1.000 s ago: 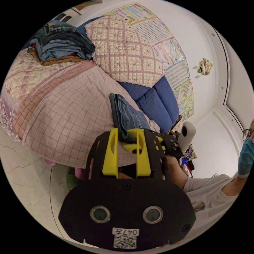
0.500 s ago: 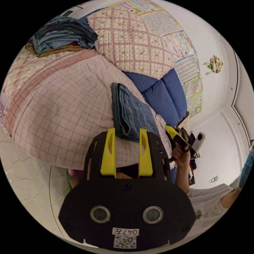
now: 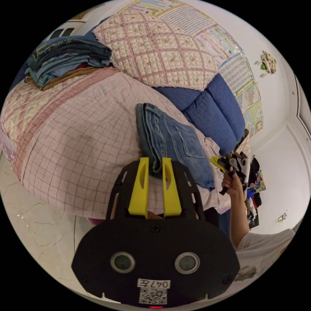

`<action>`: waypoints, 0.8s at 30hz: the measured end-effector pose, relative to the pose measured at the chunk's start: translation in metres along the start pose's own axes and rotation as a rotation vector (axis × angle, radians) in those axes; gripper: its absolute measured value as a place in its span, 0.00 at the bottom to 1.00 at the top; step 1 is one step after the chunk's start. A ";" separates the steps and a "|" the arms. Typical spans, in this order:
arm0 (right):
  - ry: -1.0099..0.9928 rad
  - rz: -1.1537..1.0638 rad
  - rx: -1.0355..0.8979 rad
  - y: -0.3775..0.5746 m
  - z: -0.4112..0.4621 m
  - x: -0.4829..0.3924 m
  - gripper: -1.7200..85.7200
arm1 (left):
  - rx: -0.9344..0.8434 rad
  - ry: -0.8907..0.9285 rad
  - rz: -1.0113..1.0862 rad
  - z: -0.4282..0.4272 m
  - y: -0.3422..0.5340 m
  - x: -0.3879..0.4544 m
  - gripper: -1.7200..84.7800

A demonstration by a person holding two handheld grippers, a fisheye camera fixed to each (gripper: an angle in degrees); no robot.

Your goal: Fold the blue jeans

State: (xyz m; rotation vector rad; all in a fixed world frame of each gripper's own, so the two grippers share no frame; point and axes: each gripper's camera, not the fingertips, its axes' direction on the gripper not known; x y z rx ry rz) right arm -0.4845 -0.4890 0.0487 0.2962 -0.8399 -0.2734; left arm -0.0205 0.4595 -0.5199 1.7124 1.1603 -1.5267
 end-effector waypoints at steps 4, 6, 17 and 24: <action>-0.130 0.053 -0.094 -0.023 0.011 0.039 0.10 | 0.014 0.051 0.029 0.014 0.006 0.011 0.07; -0.213 0.082 -0.115 -0.026 0.009 0.051 0.09 | 0.022 0.088 0.034 0.020 0.009 0.015 0.07; 0.025 -0.282 0.091 0.002 -0.146 -0.042 0.02 | 0.156 0.437 0.016 0.049 0.016 0.057 0.06; 0.275 -0.414 0.324 0.139 -0.314 -0.086 0.02 | 0.155 0.651 0.125 0.065 0.032 0.140 0.06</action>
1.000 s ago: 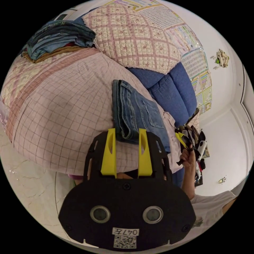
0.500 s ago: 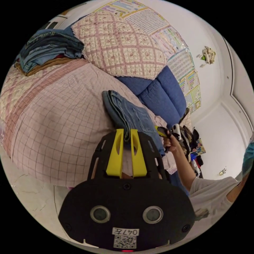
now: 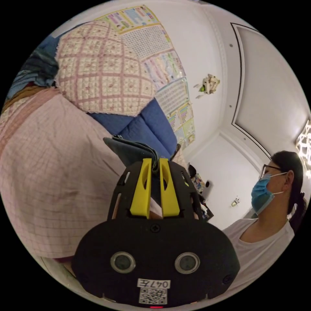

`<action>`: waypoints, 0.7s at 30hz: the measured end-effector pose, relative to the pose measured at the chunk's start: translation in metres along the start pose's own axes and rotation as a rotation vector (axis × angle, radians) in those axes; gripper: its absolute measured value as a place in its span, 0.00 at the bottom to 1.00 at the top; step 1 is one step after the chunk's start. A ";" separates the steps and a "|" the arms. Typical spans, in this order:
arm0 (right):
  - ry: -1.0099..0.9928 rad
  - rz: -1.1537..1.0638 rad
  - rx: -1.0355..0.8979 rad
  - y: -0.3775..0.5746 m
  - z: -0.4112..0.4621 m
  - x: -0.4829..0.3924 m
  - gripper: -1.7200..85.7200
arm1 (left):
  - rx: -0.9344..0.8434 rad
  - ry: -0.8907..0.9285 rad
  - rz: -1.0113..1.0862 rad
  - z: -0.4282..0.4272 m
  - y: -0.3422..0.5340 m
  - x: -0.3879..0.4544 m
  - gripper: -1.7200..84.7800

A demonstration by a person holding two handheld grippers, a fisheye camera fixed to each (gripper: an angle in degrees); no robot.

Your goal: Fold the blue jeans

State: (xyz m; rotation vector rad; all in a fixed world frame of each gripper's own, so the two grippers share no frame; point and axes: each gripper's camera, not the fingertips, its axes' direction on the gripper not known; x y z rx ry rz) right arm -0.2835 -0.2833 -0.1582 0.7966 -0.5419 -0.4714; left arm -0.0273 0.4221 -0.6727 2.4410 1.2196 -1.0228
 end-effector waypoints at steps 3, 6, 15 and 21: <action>0.023 0.124 0.027 0.054 -0.086 0.019 0.02 | -0.105 0.107 0.026 0.057 0.020 0.023 0.06; 0.094 0.202 0.036 0.094 -0.163 0.037 0.02 | -0.218 0.207 0.014 0.122 0.052 0.038 0.06; 0.394 0.180 -0.049 0.151 -0.306 0.081 0.02 | -0.441 0.287 -0.060 0.283 0.129 0.057 0.06; 0.658 0.172 -0.018 0.185 -0.353 0.115 0.02 | -0.595 0.298 0.106 0.432 0.093 0.095 0.07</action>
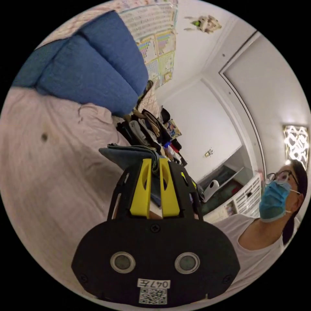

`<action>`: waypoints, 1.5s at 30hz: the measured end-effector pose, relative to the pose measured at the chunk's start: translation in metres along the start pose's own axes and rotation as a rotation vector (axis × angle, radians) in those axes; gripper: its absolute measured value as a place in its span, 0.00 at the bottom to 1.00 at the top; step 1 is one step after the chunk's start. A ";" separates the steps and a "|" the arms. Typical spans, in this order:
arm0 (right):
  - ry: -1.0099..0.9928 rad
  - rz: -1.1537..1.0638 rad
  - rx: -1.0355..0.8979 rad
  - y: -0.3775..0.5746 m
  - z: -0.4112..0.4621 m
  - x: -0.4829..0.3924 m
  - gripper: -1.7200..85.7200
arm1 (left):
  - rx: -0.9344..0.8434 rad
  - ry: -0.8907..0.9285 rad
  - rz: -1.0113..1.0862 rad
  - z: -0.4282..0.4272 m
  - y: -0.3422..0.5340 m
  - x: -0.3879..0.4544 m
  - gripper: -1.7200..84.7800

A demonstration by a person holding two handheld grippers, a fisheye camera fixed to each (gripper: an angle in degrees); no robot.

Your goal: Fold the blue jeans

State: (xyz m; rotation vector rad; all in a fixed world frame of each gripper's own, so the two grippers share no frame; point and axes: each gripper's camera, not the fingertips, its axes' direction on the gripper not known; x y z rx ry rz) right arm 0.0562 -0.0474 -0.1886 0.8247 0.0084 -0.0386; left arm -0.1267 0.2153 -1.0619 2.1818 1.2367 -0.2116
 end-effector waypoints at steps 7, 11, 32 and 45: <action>0.302 0.281 0.177 0.061 0.035 0.089 0.02 | -0.233 -0.262 0.196 0.160 -0.147 -0.018 0.07; 0.211 0.589 -0.066 0.117 0.085 0.162 0.05 | -0.218 -0.453 0.025 0.184 -0.146 -0.067 0.04; -0.271 1.225 0.009 0.232 0.111 0.419 0.05 | -0.124 -0.703 -0.057 -0.082 0.114 0.067 0.01; 0.029 1.057 -0.241 0.186 0.107 0.371 0.09 | 0.118 -0.841 -0.068 -0.253 0.107 0.163 0.01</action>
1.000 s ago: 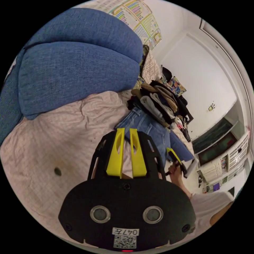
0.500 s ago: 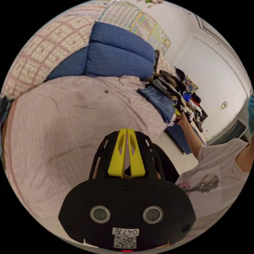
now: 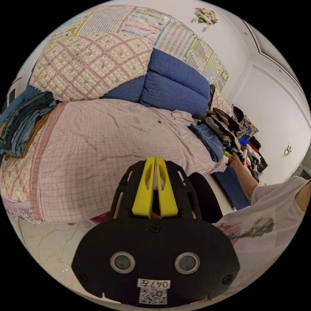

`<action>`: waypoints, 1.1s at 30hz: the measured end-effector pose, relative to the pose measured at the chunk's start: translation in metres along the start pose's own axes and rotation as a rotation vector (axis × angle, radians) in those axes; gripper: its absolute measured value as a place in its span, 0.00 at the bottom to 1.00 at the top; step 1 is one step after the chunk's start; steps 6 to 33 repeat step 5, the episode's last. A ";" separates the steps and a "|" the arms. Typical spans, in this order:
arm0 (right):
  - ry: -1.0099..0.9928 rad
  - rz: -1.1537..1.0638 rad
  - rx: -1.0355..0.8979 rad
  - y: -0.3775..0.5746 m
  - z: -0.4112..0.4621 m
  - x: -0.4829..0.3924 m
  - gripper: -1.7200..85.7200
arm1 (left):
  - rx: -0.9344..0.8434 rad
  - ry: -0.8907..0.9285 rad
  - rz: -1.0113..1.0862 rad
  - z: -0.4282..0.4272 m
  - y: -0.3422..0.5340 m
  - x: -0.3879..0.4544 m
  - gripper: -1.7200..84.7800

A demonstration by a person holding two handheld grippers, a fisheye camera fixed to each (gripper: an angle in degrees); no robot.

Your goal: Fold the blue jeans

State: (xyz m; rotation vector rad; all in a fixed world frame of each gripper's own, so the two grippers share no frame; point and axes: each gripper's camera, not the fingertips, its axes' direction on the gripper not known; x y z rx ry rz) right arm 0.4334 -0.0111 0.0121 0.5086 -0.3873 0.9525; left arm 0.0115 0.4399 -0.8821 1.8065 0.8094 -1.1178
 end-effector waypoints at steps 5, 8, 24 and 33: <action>-0.060 -0.397 0.267 0.091 -0.077 -0.103 0.09 | 0.021 -0.073 -0.042 -0.080 -0.013 -0.034 0.01; -0.060 -0.397 0.267 0.091 -0.077 -0.103 0.09 | 0.021 -0.073 -0.042 -0.080 -0.013 -0.034 0.01; -0.060 -0.397 0.267 0.091 -0.077 -0.103 0.09 | 0.021 -0.073 -0.042 -0.080 -0.013 -0.034 0.01; -0.060 -0.397 0.267 0.091 -0.077 -0.103 0.09 | 0.021 -0.073 -0.042 -0.080 -0.013 -0.034 0.01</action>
